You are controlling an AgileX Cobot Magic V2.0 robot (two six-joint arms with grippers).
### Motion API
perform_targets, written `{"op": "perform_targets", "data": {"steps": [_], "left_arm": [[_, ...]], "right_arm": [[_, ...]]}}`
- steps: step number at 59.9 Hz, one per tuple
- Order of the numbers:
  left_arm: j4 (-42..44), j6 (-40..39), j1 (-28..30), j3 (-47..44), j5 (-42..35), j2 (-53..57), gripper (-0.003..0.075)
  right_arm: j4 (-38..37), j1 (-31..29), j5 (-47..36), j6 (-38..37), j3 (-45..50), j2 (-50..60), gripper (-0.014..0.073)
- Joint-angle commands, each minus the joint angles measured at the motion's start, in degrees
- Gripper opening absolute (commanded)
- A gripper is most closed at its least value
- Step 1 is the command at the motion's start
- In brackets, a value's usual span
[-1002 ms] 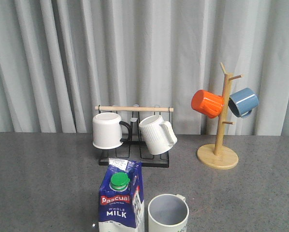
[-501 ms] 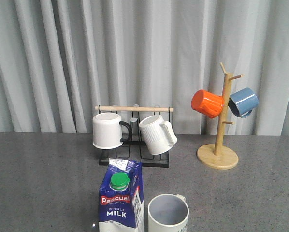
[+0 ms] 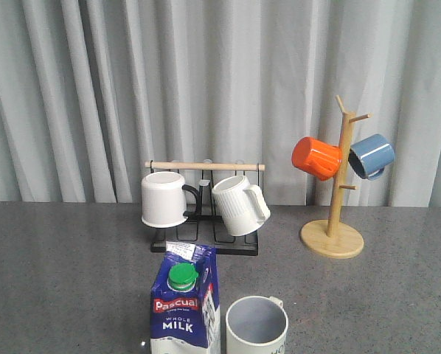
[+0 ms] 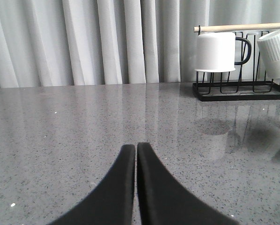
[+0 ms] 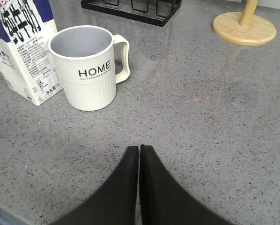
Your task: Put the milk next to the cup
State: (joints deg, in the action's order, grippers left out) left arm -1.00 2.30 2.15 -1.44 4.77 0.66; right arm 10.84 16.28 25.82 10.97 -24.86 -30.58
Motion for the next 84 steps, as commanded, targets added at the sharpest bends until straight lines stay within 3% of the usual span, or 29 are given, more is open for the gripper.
{"op": "perform_targets", "data": {"steps": [1,14,26,35,52,60,84], "left_arm": [[-0.1,-0.2,0.1,-1.1,-3.8,0.7,-0.0008],[-0.1,-0.2,0.1,-1.1,-3.8,0.7,-0.0008],[-0.1,-0.2,0.1,-1.1,-3.8,0.7,-0.0008],[-0.1,-0.2,0.1,-1.1,-3.8,0.7,-0.0008],[-0.1,-0.2,0.1,-1.1,-3.8,0.7,-0.0008],[-0.1,-0.2,0.1,-1.1,-3.8,0.7,-0.0008],[-0.1,-0.2,0.1,-1.1,-3.8,0.7,-0.0008]], "right_arm": [[-0.2,-0.2,-3.7,-0.2,-1.5,-0.5,-0.0005],[-0.3,-0.2,-4.0,-0.2,0.4,0.5,-0.0005],[-3.9,-0.4,-20.3,-0.5,10.9,8.2,-0.0005],[-3.2,-6.0,-29.2,-3.4,19.2,15.8,-0.0005],[-3.2,-14.5,-29.7,-5.4,25.5,27.4,-0.0005],[-3.3,-15.0,-27.9,-5.7,27.0,31.9,-0.0005],[-3.4,-15.0,-29.9,-5.8,26.9,31.7,-0.0005]]}}
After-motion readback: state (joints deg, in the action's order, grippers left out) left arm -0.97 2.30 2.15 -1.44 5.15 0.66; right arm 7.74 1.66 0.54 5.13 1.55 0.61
